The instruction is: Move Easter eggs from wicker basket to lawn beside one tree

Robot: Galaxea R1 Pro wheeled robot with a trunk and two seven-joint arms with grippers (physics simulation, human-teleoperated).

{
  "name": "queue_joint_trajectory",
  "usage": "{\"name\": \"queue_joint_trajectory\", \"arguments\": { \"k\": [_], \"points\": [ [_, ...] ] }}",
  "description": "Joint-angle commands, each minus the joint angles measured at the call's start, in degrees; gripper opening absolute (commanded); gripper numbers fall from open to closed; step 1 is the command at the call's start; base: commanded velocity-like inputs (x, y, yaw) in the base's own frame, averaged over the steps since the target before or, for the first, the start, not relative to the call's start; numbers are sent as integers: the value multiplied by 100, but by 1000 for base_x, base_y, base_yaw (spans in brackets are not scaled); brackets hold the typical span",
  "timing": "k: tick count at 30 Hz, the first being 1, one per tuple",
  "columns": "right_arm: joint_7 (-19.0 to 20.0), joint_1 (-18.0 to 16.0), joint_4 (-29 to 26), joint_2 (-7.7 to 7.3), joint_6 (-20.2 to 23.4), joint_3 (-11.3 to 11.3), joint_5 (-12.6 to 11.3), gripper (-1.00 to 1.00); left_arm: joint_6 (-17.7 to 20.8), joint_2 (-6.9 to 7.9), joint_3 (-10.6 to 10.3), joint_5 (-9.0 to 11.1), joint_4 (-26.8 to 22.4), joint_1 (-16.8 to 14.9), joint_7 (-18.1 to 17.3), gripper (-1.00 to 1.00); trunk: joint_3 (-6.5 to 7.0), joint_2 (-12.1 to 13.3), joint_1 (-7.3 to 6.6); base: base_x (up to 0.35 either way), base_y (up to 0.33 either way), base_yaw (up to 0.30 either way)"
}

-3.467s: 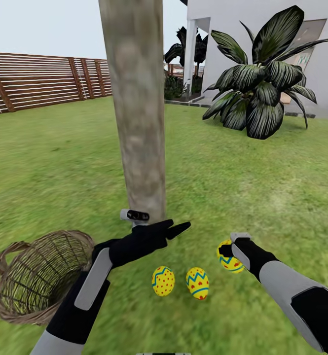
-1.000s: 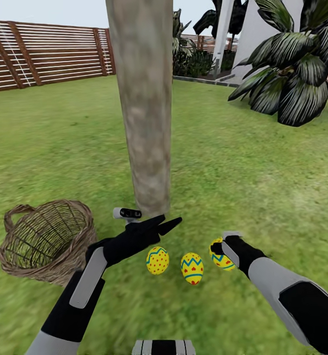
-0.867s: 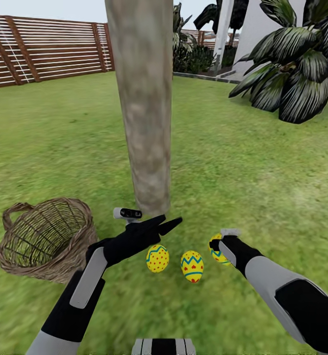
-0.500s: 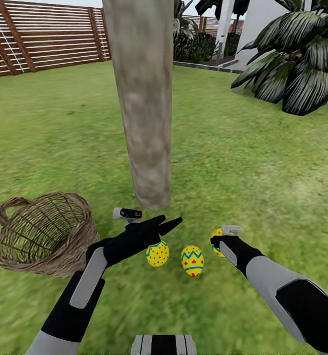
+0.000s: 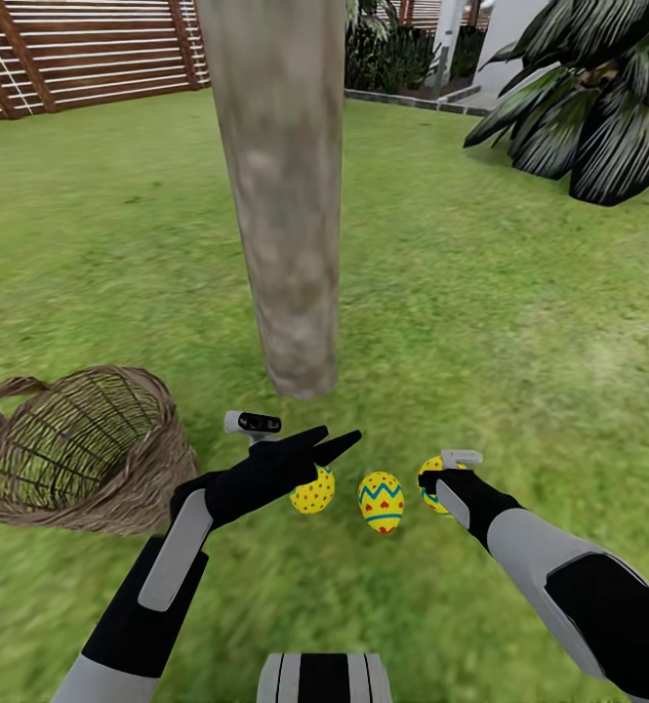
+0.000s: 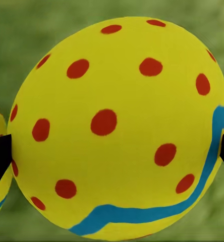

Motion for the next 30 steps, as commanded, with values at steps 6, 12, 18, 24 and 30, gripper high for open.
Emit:
{"name": "queue_joint_trajectory", "arguments": {
  "k": [6, 12, 18, 24, 30],
  "points": [
    [-30, 0, -18, -7, 47, 49, -52, -100, 29, -4, -2, 21, 3, -3, 1, 100, -115, -8, 12, 0, 0, 0],
    [-30, 0, -18, 1, 48, 49, -60, -100, 29, -9, -4, 21, 13, -3, -12, 100, -115, -8, 12, 3, -34, 0],
    [-31, 0, -18, 1, 48, 49, -61, -100, 29, -10, -2, 21, 19, -3, -12, 100, -115, -8, 12, 2, -81, 0],
    [-30, 0, -21, 0, 48, 49, -58, -100, 29, -13, -17, 21, 11, -3, -12, 100, -226, -15, 24, 0, 0, 0],
    [-22, -2, -58, 16, 33, 69, -6, -100, 29, -13, -19, 21, 10, -3, -12, 100, -359, -23, 40, 0, 0, 0]
  ]
}}
